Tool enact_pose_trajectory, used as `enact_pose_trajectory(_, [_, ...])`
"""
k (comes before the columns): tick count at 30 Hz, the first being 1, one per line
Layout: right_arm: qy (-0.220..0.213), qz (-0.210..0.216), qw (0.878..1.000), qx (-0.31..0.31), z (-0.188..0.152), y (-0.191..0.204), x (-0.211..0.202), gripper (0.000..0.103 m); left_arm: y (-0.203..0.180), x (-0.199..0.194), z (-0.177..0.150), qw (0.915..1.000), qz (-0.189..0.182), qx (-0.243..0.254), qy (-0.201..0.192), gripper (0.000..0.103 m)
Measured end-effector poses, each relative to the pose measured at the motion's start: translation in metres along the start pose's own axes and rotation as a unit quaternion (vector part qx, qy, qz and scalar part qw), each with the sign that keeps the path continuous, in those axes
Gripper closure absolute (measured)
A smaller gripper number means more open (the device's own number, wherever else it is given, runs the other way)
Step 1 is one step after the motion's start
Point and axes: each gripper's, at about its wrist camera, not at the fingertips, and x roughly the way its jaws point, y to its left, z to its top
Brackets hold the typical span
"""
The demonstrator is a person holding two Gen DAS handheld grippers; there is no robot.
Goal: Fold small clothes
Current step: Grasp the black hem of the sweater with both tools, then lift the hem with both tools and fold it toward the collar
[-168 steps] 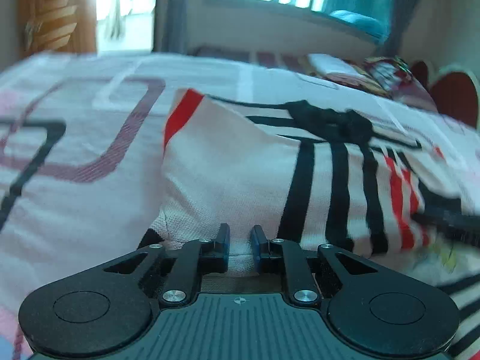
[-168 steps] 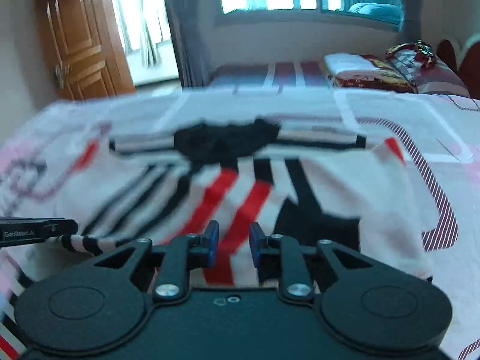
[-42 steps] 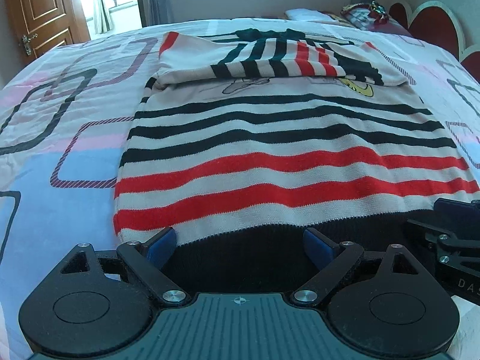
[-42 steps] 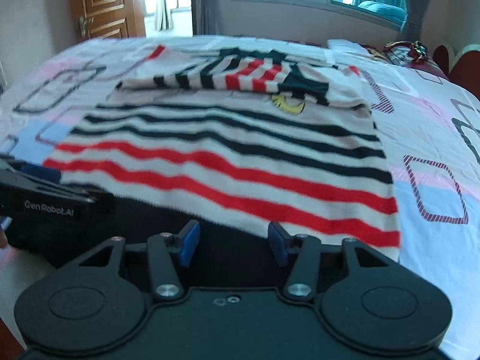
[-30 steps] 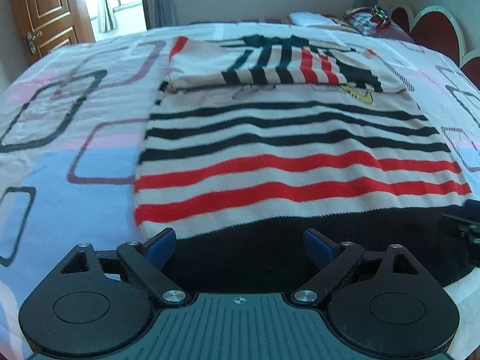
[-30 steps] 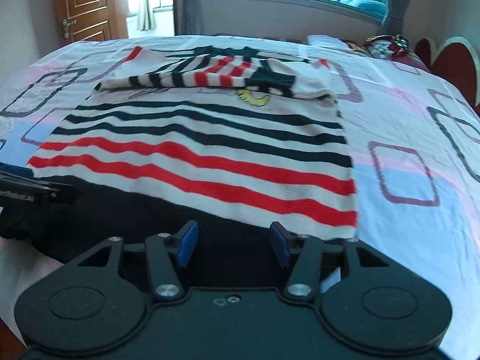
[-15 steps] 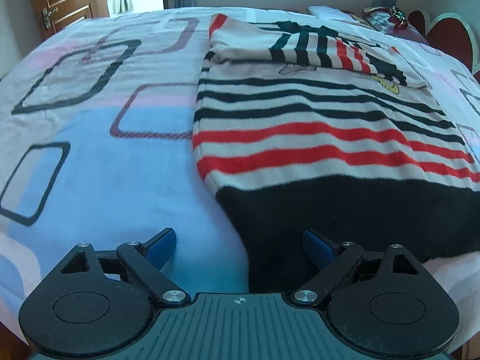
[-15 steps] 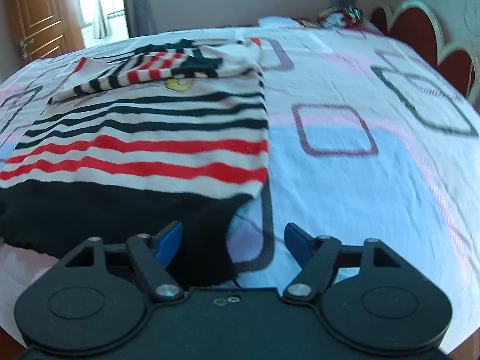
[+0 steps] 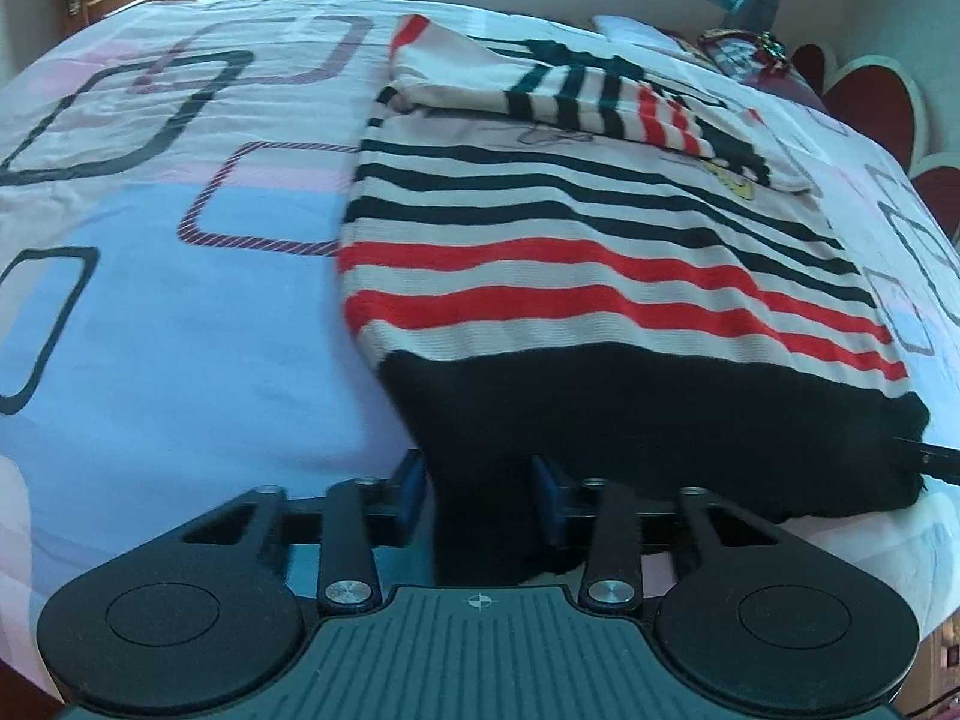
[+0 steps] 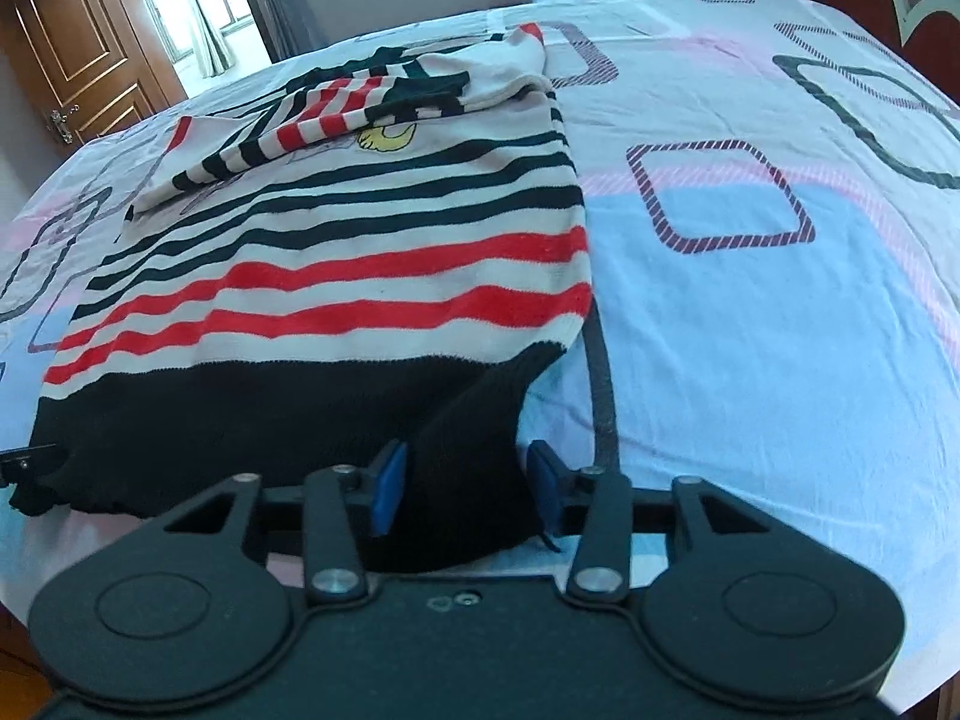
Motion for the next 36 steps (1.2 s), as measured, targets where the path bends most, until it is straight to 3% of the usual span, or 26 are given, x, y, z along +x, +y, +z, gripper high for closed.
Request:
enact_pose_trajectory(3, [0.003, 0.007, 1.0, 0.003, 0.0, 0.001, 0.0, 0.072, -0.002, 0.003, 0.003, 1.0, -0.008, 0.003, -0.001, 0.073])
enact_pose_trajectory(5, [0.001, 0.011, 1.0, -0.003, 0.0, 0.002, 0.002, 0.079, -0.002, 0.005, 0.007, 0.9999, -0.017, 0.004, -0.001, 0.091])
enact_pose_trajectory(8, [-0.001, 0.024, 1.0, -0.004, 0.003, 0.003, 0.003, 0.092, -0.005, 0.006, 0.011, 0.9996, -0.026, 0.009, 0.002, 0.092])
enact_pose_trajectory(11, [-0.014, 0.022, 0.999, -0.018, 0.004, 0.008, -0.003, 0.09, -0.008, 0.009, 0.012, 0.9996, -0.023, 0.015, 0.002, 0.092])
enact_pose_trajectory(12, [-0.006, 0.022, 1.0, -0.019, 0.004, 0.008, 0.001, 0.083, -0.009, 0.009, 0.012, 0.9996, -0.024, 0.017, 0.0, 0.092])
enact_pose_trajectory(14, [0.003, 0.038, 0.999, -0.011, 0.004, 0.006, 0.006, 0.079, -0.009, 0.008, 0.013, 0.9994, -0.028, 0.019, -0.001, 0.092])
enact_pose_trajectory(16, [0.004, 0.041, 0.999, -0.019, 0.004, 0.009, 0.005, 0.083, -0.01, 0.005, 0.014, 0.9991, -0.036, 0.021, -0.008, 0.093])
enact_pose_trajectory(17, [0.003, 0.04, 0.999, -0.026, 0.004, 0.01, 0.004, 0.09, -0.01, 0.002, 0.016, 0.9988, -0.04, 0.023, -0.013, 0.093])
enact_pose_trajectory(20, [0.001, 0.057, 0.998, -0.019, 0.007, 0.009, 0.0, 0.092, -0.01, -0.008, 0.026, 0.9976, -0.053, 0.021, -0.04, 0.094])
enact_pose_trajectory(25, [-0.045, 0.096, 0.994, 0.013, 0.03, 0.002, -0.018, 0.092, -0.015, -0.023, 0.061, 0.9925, -0.064, 0.008, -0.104, 0.094])
enact_pose_trajectory(31, [-0.115, 0.101, 0.988, 0.011, 0.079, 0.002, -0.027, 0.092, -0.03, -0.013, 0.119, 0.9867, -0.075, 0.012, -0.144, 0.094])
enact_pose_trajectory(36, [-0.148, 0.095, 0.984, 0.002, 0.131, 0.004, -0.005, 0.092, -0.048, 0.012, 0.176, 0.9824, -0.064, 0.013, -0.175, 0.094])
